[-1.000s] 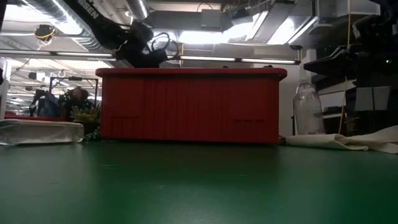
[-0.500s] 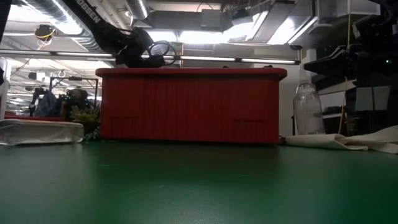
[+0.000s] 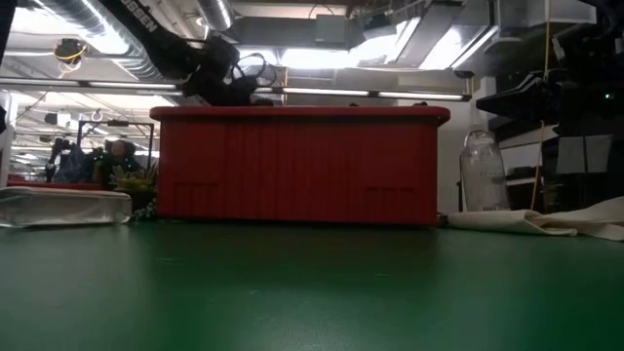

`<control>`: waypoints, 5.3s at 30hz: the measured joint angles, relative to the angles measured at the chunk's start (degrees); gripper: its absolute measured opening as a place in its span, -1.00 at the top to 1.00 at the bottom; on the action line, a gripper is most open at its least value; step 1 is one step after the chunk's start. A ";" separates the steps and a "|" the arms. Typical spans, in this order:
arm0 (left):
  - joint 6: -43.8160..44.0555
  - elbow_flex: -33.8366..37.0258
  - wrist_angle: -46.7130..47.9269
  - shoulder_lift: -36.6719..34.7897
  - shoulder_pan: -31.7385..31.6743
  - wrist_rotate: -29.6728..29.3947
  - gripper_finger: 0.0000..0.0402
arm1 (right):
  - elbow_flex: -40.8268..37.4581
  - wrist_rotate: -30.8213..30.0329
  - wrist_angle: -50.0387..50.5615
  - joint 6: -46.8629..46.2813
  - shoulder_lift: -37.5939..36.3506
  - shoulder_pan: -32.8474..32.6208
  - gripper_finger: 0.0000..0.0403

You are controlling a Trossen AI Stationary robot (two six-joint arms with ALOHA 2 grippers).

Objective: Fold laundry
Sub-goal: Fold the dark blue jeans

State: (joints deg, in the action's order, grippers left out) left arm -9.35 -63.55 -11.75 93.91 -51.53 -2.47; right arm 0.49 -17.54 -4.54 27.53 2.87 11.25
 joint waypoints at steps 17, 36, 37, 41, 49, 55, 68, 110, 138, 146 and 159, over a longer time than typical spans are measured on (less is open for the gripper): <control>12.24 -12.86 0.17 0.00 3.31 27.78 1.00 | -0.04 -0.07 -8.07 0.02 -0.02 0.00 0.78; 15.35 -29.64 2.34 -0.09 11.29 36.75 1.00 | 7.51 -3.92 -9.20 2.39 0.06 0.00 -0.02; 15.33 -29.64 2.76 -0.09 11.40 36.74 1.00 | 8.35 -4.22 -9.20 2.73 0.31 0.00 -0.04; 15.24 -29.64 4.31 -0.09 11.53 36.73 1.00 | 11.47 -5.87 -8.99 2.99 3.02 0.02 -0.09; 14.95 -29.64 5.87 -0.09 11.50 36.71 1.00 | 19.99 -8.75 -8.59 4.51 18.78 0.02 -0.10; 14.81 -29.64 7.28 -0.09 11.50 36.69 1.00 | 28.61 -22.47 -4.10 2.32 32.52 0.02 -0.10; 14.78 -29.64 9.39 -0.09 11.50 36.65 1.00 | 48.40 -35.69 9.66 -10.94 54.10 0.02 -0.10; 12.52 -29.64 9.86 -0.09 11.48 36.65 1.00 | 58.75 -21.21 33.98 -45.72 67.60 13.18 -0.09; 11.96 -29.61 9.86 -0.09 11.59 36.62 1.00 | 58.71 -24.46 34.85 -46.34 73.24 13.31 0.90; 11.78 -29.61 9.83 -0.09 11.53 36.58 1.00 | 58.62 -25.68 34.35 -43.47 71.07 13.24 0.97; 11.79 -29.61 8.17 -0.09 11.11 36.47 1.00 | 58.62 -24.83 23.14 -32.56 63.11 13.20 0.98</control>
State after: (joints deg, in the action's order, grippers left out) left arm 2.44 -93.17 -3.58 93.82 -40.42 34.00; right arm 59.11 -42.37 18.60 -5.03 65.98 24.45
